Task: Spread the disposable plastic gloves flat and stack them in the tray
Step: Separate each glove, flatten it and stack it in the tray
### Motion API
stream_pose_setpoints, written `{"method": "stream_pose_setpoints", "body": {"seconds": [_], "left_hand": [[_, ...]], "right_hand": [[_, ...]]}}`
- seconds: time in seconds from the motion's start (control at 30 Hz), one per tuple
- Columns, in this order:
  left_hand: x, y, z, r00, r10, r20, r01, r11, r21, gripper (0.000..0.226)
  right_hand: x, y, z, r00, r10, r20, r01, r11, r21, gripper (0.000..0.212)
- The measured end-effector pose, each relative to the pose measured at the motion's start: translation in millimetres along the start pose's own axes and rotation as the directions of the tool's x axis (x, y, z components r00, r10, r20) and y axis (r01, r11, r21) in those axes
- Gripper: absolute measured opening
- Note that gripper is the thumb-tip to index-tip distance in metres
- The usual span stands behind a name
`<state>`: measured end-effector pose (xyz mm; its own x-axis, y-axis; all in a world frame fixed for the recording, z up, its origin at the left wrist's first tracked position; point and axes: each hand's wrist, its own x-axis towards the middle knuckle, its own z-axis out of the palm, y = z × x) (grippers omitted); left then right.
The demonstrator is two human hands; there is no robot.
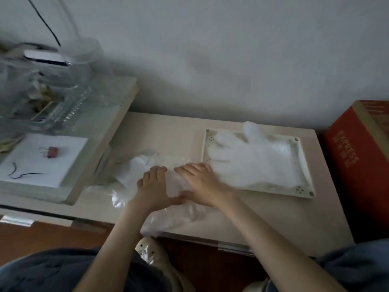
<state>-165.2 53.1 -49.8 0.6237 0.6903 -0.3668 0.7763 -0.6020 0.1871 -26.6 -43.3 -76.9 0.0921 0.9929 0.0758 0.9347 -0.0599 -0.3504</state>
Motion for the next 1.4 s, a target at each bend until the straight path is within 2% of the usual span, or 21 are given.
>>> {"method": "stream_pose_setpoints", "body": {"seconds": [0.13,0.23,0.33,0.43,0.5,0.57,0.6,0.63,0.67,0.7,0.73,0.77,0.83,0.87,0.9,0.97,1.1,1.2,1.27,1.33,1.4], "left_hand": [[-10,-20,5,0.992,0.123,-0.018,-0.123,0.992,-0.017,0.085],[-11,-28,1,0.984,0.168,-0.059,-0.167,0.986,0.023,0.055],[-11,-24,-6,0.966,0.208,-0.153,-0.216,0.976,-0.037,0.047],[-17,-12,-19,0.925,0.269,-0.268,-0.310,0.942,-0.125,0.063],[-18,-4,-24,0.898,0.318,-0.304,-0.359,0.929,-0.088,0.064],[-15,1,-27,0.847,0.330,-0.417,-0.383,0.923,-0.048,0.044],[-14,3,-29,0.810,0.297,-0.506,-0.392,0.916,-0.090,0.029],[-13,5,-32,0.781,0.225,-0.583,-0.400,0.897,-0.189,0.019],[-14,7,-36,0.784,0.114,-0.611,-0.395,0.851,-0.347,0.015],[-14,11,-42,0.818,-0.007,-0.576,-0.381,0.743,-0.551,0.016],[-14,14,-49,0.869,-0.091,-0.487,-0.369,0.536,-0.759,0.017],[-15,17,-56,0.918,-0.107,-0.382,-0.345,0.260,-0.902,0.017],[-12,24,-64,0.971,-0.020,-0.239,-0.239,-0.196,-0.951,0.020],[-11,28,-67,0.979,0.031,-0.201,-0.176,-0.368,-0.913,0.021],[-9,33,-68,0.982,0.075,-0.175,-0.118,-0.479,-0.870,0.021],[-9,48,-69,0.973,0.168,-0.155,-0.029,-0.582,-0.813,0.021],[-13,75,-68,0.947,0.289,-0.139,0.075,-0.622,-0.780,0.019],[-10,79,-66,0.926,0.351,-0.142,0.123,-0.634,-0.764,0.015],[-5,81,-62,0.926,0.355,-0.129,0.138,-0.635,-0.760,0.012],[-1,83,-58,0.941,0.322,-0.100,0.102,-0.556,-0.825,0.014],[-2,89,-57,0.964,0.256,-0.078,0.025,-0.375,-0.927,0.019]], "right_hand": [[3,-13,22,0.996,-0.078,-0.033,0.077,0.996,-0.043,0.028],[3,-15,23,0.996,-0.045,-0.081,0.044,0.999,-0.017,0.027],[6,-18,16,0.978,-0.042,-0.204,0.047,0.999,0.018,0.028],[12,-19,0,0.965,0.071,-0.251,-0.034,0.988,0.150,0.020],[18,-19,-16,0.951,0.145,-0.273,-0.076,0.966,0.249,0.017],[21,-19,-38,0.929,0.184,-0.323,-0.071,0.940,0.332,0.014],[20,-18,-49,0.919,0.226,-0.324,-0.080,0.910,0.408,0.013],[17,-16,-61,0.907,0.295,-0.299,-0.101,0.844,0.527,0.013],[12,-15,-71,0.887,0.378,-0.265,-0.110,0.730,0.674,0.016],[7,-14,-79,0.853,0.460,-0.247,-0.083,0.587,0.806,0.021],[3,-10,-84,0.813,0.536,-0.230,-0.044,0.449,0.892,0.026],[-1,-5,-87,0.786,0.588,-0.192,-0.016,0.330,0.944,0.028],[-8,0,-91,0.807,0.587,-0.063,-0.038,0.159,0.987,0.031],[-11,0,-93,0.838,0.545,-0.004,-0.087,0.141,0.986,0.035],[-13,-1,-92,0.866,0.498,0.050,-0.144,0.151,0.978,0.040],[-18,-3,-92,0.894,0.425,0.143,-0.224,0.147,0.963,0.045],[-24,-4,-101,0.846,0.515,0.141,-0.191,0.045,0.981,0.019],[-31,1,-107,0.818,0.572,0.052,-0.122,0.084,0.989,0.020],[-38,8,-113,0.798,0.602,-0.022,-0.087,0.152,0.985,0.016],[-43,14,-120,0.782,0.614,-0.108,-0.083,0.275,0.958,0.010],[-46,18,-129,0.746,0.642,-0.179,-0.072,0.344,0.936,0.012]]}}
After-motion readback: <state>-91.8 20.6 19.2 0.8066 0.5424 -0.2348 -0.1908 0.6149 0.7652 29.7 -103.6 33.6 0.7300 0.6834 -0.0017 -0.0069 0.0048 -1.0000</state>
